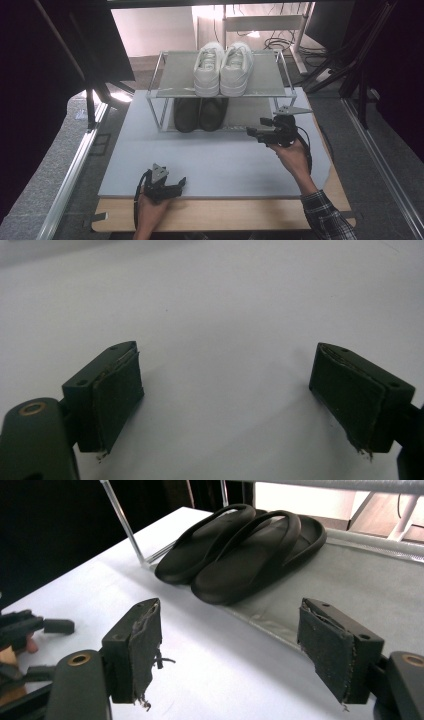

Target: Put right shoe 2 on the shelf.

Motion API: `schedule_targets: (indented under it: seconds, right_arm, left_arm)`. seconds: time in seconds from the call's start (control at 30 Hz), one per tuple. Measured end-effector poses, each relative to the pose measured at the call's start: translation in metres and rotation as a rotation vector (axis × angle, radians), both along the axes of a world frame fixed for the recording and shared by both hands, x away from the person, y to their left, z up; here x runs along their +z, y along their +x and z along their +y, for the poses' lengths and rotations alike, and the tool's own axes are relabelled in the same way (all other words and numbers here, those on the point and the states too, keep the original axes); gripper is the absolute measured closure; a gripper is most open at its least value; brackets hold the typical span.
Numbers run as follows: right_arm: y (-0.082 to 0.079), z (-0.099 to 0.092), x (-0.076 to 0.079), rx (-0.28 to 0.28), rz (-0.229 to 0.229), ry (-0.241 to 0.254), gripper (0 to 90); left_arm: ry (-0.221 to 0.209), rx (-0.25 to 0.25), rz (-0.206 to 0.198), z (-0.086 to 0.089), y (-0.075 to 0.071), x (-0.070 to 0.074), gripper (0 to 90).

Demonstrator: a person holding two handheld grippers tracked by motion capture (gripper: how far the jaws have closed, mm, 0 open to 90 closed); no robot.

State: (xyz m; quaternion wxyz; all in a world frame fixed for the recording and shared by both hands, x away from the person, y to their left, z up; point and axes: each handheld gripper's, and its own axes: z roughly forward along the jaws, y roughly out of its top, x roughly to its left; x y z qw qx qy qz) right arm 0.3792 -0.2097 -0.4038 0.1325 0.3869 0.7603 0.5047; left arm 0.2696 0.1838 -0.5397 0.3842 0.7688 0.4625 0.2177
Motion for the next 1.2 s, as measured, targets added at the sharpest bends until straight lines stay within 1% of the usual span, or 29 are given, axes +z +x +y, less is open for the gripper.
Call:
schedule_targets:
  seconds: [0.1, 0.33, 0.43, 0.47, 0.57, 0.6, 0.63, 0.7, 0.8, 0.87, 0.9, 0.93, 0.97, 1.03, 1.07, 1.1, 1.2]
  right_arm:
    - [-0.003, -0.002, -0.002, 0.004, -0.003, -0.007, 23.0]
    - [-0.015, -0.009, -0.010, 0.013, -0.003, -0.064, 19.0]
    - [-0.020, -0.012, -0.015, 0.016, -0.019, -0.094, 15.0]
    - [-0.022, -0.012, -0.017, 0.018, -0.023, -0.109, 14.8]
    - [-0.027, -0.015, -0.022, 0.023, -0.029, -0.132, 14.0]
    - [-0.031, -0.018, -0.026, 0.028, -0.030, -0.144, 13.6]
    - [-0.031, -0.018, -0.026, 0.028, -0.030, -0.144, 13.6]
    - [-0.034, -0.020, -0.031, 0.034, -0.037, -0.168, 13.3]
    - [-0.039, -0.024, -0.037, 0.037, -0.040, -0.185, 12.2]
    - [-0.042, -0.027, -0.041, 0.033, -0.042, -0.193, 10.5]
    - [-0.045, -0.031, -0.046, 0.027, -0.042, -0.192, 8.8]
    - [-0.045, -0.031, -0.046, 0.027, -0.042, -0.192, 8.8]
    - [-0.048, -0.033, -0.051, 0.021, -0.037, -0.181, 7.2]
    - [-0.052, -0.037, -0.057, 0.015, -0.027, -0.179, 5.7]
    - [-0.052, -0.037, -0.057, 0.015, -0.027, -0.179, 5.7]
    - [-0.056, -0.040, -0.064, 0.009, -0.021, -0.182, 4.8]
    - [-0.062, -0.044, -0.073, -0.002, -0.013, -0.175, 4.2]
  left_arm:
    - [0.000, 0.000, 0.000, 0.000, 0.000, 0.000, 13.3]
    - [0.002, -0.001, -0.001, 0.000, 0.000, 0.000, 13.3]
    - [0.002, 0.000, -0.001, 0.000, 0.000, 0.000, 13.3]
    - [0.001, 0.000, -0.001, 0.000, 0.000, 0.000, 13.3]
    - [-0.001, 0.002, 0.000, 0.000, 0.000, 0.000, 13.3]
    - [-0.002, 0.002, 0.000, 0.000, 0.000, 0.000, 13.3]
    - [-0.001, 0.002, 0.000, 0.000, 0.000, 0.000, 13.3]
    - [-0.001, 0.002, 0.000, 0.000, 0.000, 0.000, 13.3]
    - [0.002, -0.001, -0.001, 0.000, 0.000, 0.000, 13.3]
    - [-0.001, 0.001, 0.000, 0.000, 0.000, 0.000, 13.3]
    - [0.000, 0.001, 0.000, 0.000, 0.000, 0.000, 13.3]
    - [0.000, 0.001, 0.000, 0.000, 0.000, 0.000, 13.3]
    - [0.000, 0.001, 0.000, 0.000, 0.000, 0.000, 13.3]
    - [0.000, 0.001, 0.000, 0.000, 0.000, 0.000, 13.3]
    - [0.000, 0.001, 0.000, 0.000, 0.000, 0.000, 13.3]
    - [0.000, 0.001, 0.000, 0.000, 0.000, 0.000, 13.3]
    - [0.000, 0.002, 0.000, 0.000, 0.000, 0.000, 13.3]
